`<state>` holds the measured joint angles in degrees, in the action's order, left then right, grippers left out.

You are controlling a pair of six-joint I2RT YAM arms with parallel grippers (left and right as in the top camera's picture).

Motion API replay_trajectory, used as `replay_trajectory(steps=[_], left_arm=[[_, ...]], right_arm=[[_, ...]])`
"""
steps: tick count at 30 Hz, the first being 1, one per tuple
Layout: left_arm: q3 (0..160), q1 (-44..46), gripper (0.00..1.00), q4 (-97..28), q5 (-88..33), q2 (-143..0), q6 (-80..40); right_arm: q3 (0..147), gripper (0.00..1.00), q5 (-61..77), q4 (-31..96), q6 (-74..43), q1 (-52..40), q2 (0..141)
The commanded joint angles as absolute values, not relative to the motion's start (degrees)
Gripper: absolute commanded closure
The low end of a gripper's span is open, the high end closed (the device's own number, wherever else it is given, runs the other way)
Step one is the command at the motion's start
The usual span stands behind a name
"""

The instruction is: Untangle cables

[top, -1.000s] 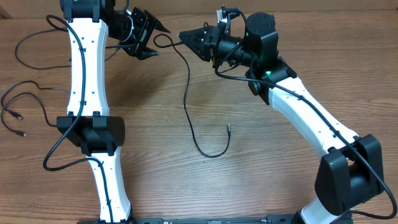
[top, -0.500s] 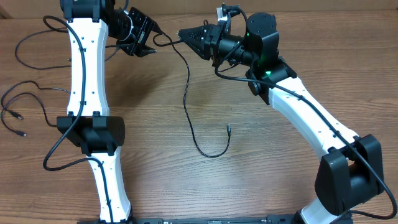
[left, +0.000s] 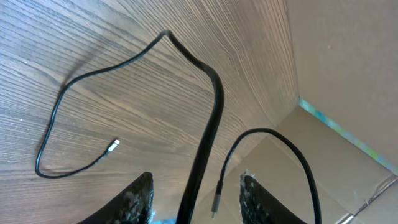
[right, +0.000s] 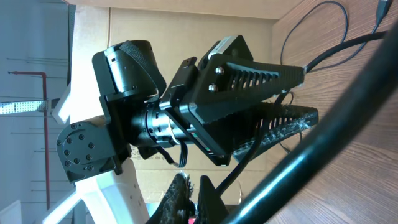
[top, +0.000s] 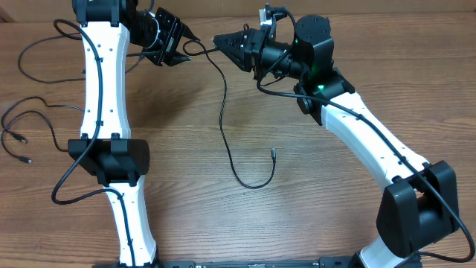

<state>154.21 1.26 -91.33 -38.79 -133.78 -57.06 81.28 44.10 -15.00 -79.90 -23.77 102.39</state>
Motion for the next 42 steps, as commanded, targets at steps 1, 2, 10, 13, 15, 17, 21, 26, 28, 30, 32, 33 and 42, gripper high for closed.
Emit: replay_trajectory(steps=[1, 2, 10, 13, 15, 17, 21, 26, 28, 30, 32, 33, 42], left_arm=[[154.3, 1.3, 0.56, -91.5, -40.0, -134.4, -57.4], [154.3, 1.3, 0.55, -91.5, -39.8, -134.4, -57.4], [154.3, 1.2, 0.57, -91.2, -37.1, -134.4, -57.5], [154.3, 1.2, 0.61, -90.7, -37.1, -134.4, -57.5], [154.3, 1.1, 0.63, -90.7, -37.1, -134.4, -57.5], [154.3, 1.1, 0.66, -90.7, -37.1, -134.4, -57.5], [154.3, 1.1, 0.8, -90.8, -37.1, -134.4, -57.5], [154.3, 1.1, 0.96, -90.8, -37.0, -134.4, -57.4], [154.3, 1.1, 0.96, -90.8, -36.6, -134.4, -57.4], [154.3, 1.1, 0.96, -90.8, -34.9, -134.4, -57.4], [154.3, 1.1, 0.96, -90.8, -32.3, -134.4, -56.5], [154.3, 1.1, 0.96, -90.8, -31.6, -134.4, -55.2], [154.5, 1.1, 0.96, -90.8, -31.9, -133.4, -42.4]], right_arm=[[82.1, 0.96, 43.7, -15.5, -79.4, -23.9, 101.7], [82.1, 0.96, 43.7, -15.5, -79.4, -23.9, 101.7], [82.1, 0.96, 43.8, -15.5, -79.4, -23.9, 101.7], [82.1, 0.96, 43.7, -15.5, -79.4, -23.9, 101.7], [82.1, 0.96, 43.7, -15.5, -79.4, -23.9, 101.7], [82.1, 0.96, 43.7, -15.5, -79.4, -23.9, 101.7], [82.1, 0.96, 43.7, -15.5, -79.4, -23.9, 101.7], [82.1, 0.96, 43.7, -15.5, -79.4, -23.9, 101.7], [82.1, 0.96, 43.7, -15.5, -79.4, -23.9, 101.7], [82.1, 0.96, 43.7, -15.5, -79.4, -23.9, 101.7], [82.1, 0.96, 43.7, -14.8, -79.4, -23.9, 101.7], [82.1, 0.96, 43.7, -14.3, -79.4, -23.8, 101.7], [82.1, 0.71, 43.5, -2.6, -73.4, -19.7, 101.7]])
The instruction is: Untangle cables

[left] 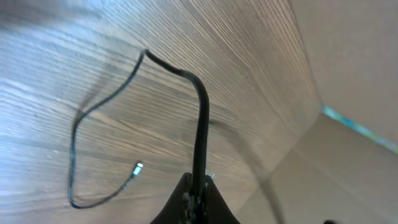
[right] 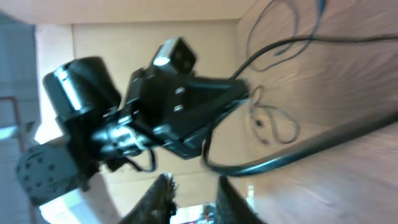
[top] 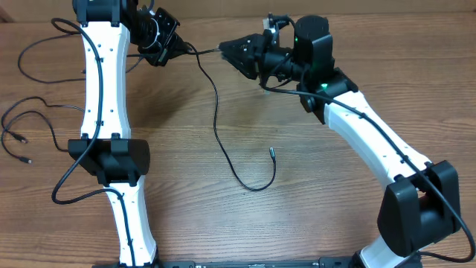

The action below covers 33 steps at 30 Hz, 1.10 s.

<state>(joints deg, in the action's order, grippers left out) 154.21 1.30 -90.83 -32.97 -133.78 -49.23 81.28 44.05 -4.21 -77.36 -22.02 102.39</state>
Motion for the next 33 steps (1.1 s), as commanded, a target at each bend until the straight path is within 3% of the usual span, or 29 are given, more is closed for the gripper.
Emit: replay_trajectory(steps=[1, 2, 7, 11, 19, 33], left_arm=[[154.5, 1.1, 0.96, -90.8, -31.9, -133.1, -41.0], [154.5, 1.1, 0.96, -90.8, -31.4, -132.6, -39.6], [154.5, 1.1, 0.96, -90.8, -23.1, -128.5, -38.0], [154.5, 1.2, 0.96, -89.8, -17.5, -123.2, -33.8], [154.5, 1.1, 0.96, -86.5, -17.4, -112.2, -20.8], [154.5, 1.1, 0.96, -87.6, -2.5, -96.6, -24.9]], right_arm=[[82.1, 0.63, 43.5, -1.1, -72.2, -19.0, 101.7], [82.1, 0.44, 43.5, 0.8, -70.7, -18.2, 101.7], [82.1, 0.02, 43.4, 8.8, -64.6, -15.4, 101.7], [82.1, 0.0, 41.9, 14.3, -60.7, -14.0, 101.7], [82.1, 0.0, 32.8, 24.3, -59.5, -13.5, 101.7], [82.1, 0.0, 13.1, 40.8, -59.5, -13.4, 101.7]])
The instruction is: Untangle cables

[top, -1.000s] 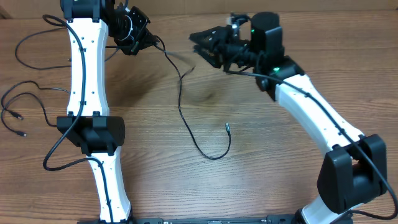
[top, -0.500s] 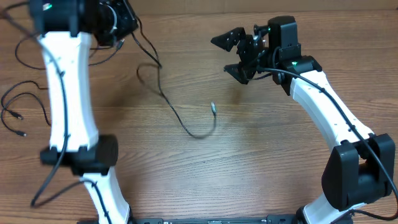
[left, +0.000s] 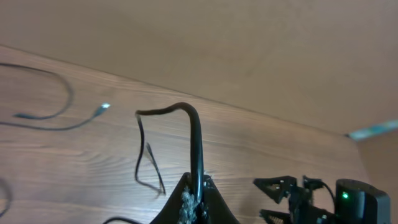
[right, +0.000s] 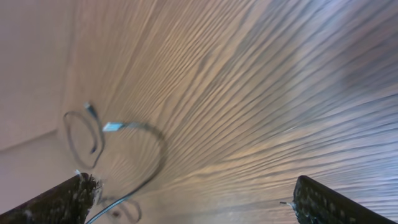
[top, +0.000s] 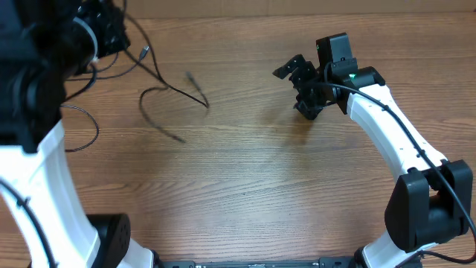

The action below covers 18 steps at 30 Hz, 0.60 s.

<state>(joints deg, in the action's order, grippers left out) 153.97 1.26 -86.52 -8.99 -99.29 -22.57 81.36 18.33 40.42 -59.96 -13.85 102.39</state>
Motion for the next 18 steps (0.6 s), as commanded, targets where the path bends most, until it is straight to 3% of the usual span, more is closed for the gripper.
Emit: replay_trajectory(steps=[1, 6, 12, 18], left_arm=[[154.5, 1.1, 0.96, -88.7, -0.5, -95.9, -26.6], [154.5, 1.1, 0.96, -96.3, 10.1, -92.7, -33.3], [152.2, 0.6, 0.96, -96.8, 13.2, -88.6, -30.8], [148.8, -6.8, 0.96, -96.8, 15.6, -86.4, -34.8]], right_arm=[[82.1, 0.0, 12.9, 41.0, -59.5, -13.4, 101.7], [82.1, 0.0, 12.9, 41.4, -59.5, -13.4, 101.7], [82.1, 0.0, 12.9, 41.5, -59.5, -13.4, 101.7], [82.1, 0.0, 12.9, 42.8, -59.5, -13.4, 101.7]])
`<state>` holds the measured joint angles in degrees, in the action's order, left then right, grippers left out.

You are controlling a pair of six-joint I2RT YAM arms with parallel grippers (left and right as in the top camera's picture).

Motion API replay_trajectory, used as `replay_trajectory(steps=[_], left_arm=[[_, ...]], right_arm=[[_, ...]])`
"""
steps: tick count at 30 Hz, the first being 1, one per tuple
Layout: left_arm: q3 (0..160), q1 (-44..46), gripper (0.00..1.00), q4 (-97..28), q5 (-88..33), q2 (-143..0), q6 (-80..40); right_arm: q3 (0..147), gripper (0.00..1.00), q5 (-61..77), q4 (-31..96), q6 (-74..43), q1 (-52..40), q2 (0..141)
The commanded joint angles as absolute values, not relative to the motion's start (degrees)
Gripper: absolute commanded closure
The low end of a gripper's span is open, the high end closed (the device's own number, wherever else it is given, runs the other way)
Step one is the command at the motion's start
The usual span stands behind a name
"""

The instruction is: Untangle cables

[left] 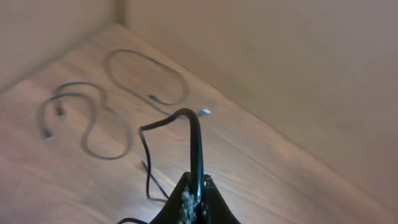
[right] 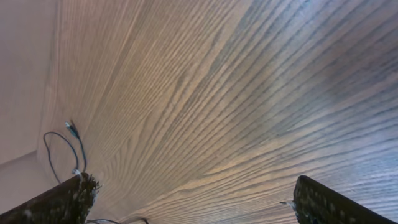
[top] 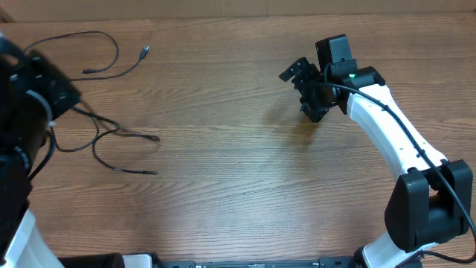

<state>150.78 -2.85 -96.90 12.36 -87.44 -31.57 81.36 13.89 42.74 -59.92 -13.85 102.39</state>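
My left gripper (left: 198, 190) is shut on a black cable (left: 196, 146), which arches up out of the fingertips and drops to the wood. In the overhead view that gripper (top: 52, 88) is raised at the far left. The held cable (top: 111, 141) trails from it in loops over the left of the table. A second black cable (top: 104, 45) lies in a loop at the back left, with a silver plug (top: 145, 50). My right gripper (top: 301, 83) stands open and empty at the back right, its fingers (right: 74, 199) wide apart over bare wood.
In the left wrist view an S-shaped cable (left: 87, 118) and a looped one (left: 146, 74) lie near the corner of the cardboard wall (left: 261, 68). The wooden table (top: 245, 186) stretches between the two arms.
My left gripper, still shut on the cable, has moved from the back left toward the front left. The cable's loops now lie further left and nearer the front. The right gripper has barely moved.
Both grippers met at the back of the table, the right shut on the cable and the left open around it. Then the left was shut on it and the right had opened. The right then stood apart, and the left held the cable at the table's left.
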Motion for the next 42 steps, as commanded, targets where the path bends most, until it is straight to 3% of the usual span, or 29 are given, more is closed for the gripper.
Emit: replay_trajectory(steps=[1, 19, 27, 42], left_arm=[[148.2, -8.4, 0.96, -96.8, 15.4, -86.4, -34.7], [126.7, -33.5, 0.96, -96.8, 11.7, -86.5, -51.4], [113.4, -39.0, 0.96, -96.2, 10.9, -86.5, -63.1], [82.4, -43.9, 0.96, -72.7, 10.9, -86.9, -71.2]], right_arm=[[82.1, 0.0, 12.9, 42.8, -59.5, -13.4, 101.7], [82.1, 0.0, 12.8, 42.8, -59.5, -13.4, 101.7], [82.1, 0.0, 12.4, 42.8, -59.5, -13.4, 101.7], [82.1, 0.0, 11.9, 42.8, -59.5, -13.4, 101.7]])
